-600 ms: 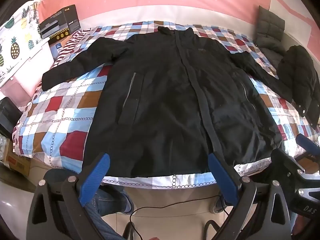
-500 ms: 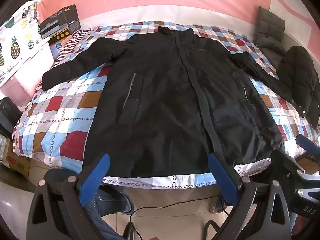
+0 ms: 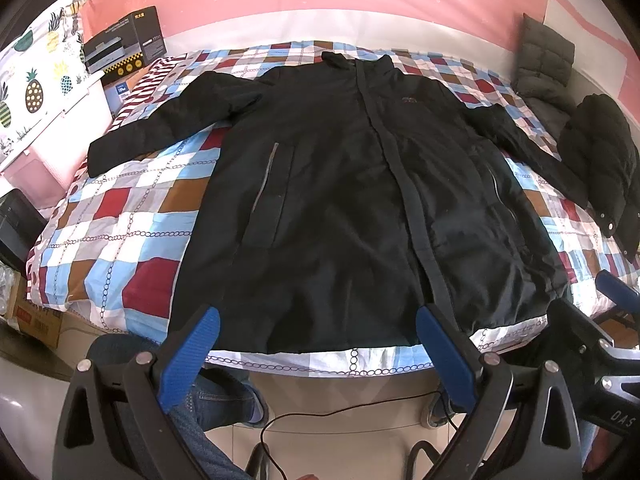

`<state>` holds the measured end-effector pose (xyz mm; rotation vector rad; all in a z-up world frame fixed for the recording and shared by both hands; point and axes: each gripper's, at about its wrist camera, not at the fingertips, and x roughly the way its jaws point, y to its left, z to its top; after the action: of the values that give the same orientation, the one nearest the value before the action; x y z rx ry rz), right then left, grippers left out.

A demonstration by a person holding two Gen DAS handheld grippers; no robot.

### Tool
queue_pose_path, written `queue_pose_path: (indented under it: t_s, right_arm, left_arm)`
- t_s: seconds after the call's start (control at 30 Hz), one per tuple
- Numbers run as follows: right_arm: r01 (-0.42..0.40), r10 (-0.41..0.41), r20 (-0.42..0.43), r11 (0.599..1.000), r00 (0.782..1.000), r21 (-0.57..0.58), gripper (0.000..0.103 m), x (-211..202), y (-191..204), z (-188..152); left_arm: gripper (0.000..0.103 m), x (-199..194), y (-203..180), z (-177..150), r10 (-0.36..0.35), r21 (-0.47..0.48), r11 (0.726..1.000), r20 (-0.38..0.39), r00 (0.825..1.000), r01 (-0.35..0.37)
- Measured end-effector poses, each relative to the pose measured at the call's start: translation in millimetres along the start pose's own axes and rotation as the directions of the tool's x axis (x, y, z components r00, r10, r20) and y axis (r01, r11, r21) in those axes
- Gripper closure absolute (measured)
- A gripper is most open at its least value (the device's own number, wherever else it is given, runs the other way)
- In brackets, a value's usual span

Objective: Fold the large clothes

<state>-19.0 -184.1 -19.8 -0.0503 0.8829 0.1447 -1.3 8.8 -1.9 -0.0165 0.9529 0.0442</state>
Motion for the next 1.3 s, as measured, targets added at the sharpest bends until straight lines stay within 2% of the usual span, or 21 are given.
queue_pose_path:
  t_s: [0.93, 1.27, 1.3]
  right_arm:
    - [0.000, 0.000, -0.002, 1.000, 1.000, 0.000, 0.004, -0.3, 0.2, 0.1]
    - [0.001, -0.001, -0.001, 1.000, 1.000, -0.001, 0.004, 0.1, 0.4, 0.3]
    - [0.000, 0.000, -0.001, 1.000, 1.000, -0.001, 0.004, -0.2, 0.5, 0.5]
  left_arm:
    - [0.003, 2.2, -1.5, -3.5, 0.005, 0.000, 1.000, -0.040, 0.999, -0.005]
    - [0.003, 3.2, -1.0, -4.9, 0.016, 0.009, 1.000, -0.093, 0.996, -0.015]
    - [0.003, 4.4, 0.1, -5.8, -0.002, -0.003, 1.000, -0.066, 0.998, 0.002]
